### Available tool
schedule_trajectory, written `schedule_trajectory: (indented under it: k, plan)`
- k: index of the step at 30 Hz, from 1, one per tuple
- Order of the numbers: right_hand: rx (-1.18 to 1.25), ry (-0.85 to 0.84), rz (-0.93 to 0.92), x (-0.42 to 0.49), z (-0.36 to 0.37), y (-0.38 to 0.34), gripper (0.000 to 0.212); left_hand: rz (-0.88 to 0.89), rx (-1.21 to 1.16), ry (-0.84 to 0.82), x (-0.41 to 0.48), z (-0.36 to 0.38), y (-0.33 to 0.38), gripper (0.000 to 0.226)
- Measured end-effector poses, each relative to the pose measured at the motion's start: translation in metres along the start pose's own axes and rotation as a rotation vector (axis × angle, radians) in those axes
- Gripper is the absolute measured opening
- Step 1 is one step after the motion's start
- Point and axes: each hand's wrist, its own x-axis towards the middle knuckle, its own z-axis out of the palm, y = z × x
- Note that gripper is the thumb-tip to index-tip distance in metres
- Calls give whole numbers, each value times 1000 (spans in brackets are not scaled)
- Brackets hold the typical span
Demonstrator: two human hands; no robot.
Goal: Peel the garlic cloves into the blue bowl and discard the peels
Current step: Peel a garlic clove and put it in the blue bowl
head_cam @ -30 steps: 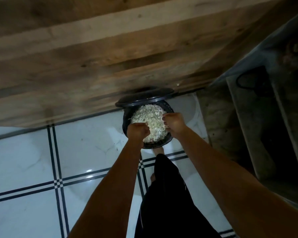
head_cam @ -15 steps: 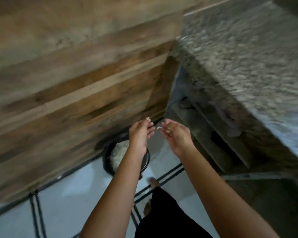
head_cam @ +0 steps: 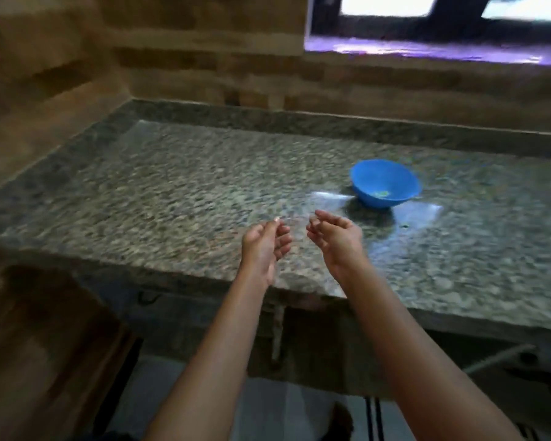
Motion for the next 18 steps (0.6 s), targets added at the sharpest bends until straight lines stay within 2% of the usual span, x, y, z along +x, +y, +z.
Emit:
schedule_trajectory:
  k: [5,8,10,12,15,18]
  plan:
    - [-82,109,-69,53,-83,-51,20,-84,87,-156,28,108,-42,15]
    - [-190,198,-73,87,-128,-64,15,-121,154,-180,42,151,-64,13]
    - [-344,275,-74,112,-155,-64,9,-148,208,-182,50,167,-75,14]
    - [-555,302,-81,136,-177,-62,15,-169,242,-163,59,178,-84,14]
    - [-879,242,-109,158,-193,-64,26,-191,270,-115,73,187,-93,15]
    - [-1156,154,-153,172,-198,-66,28,-201,280,-114,81,189,-98,12]
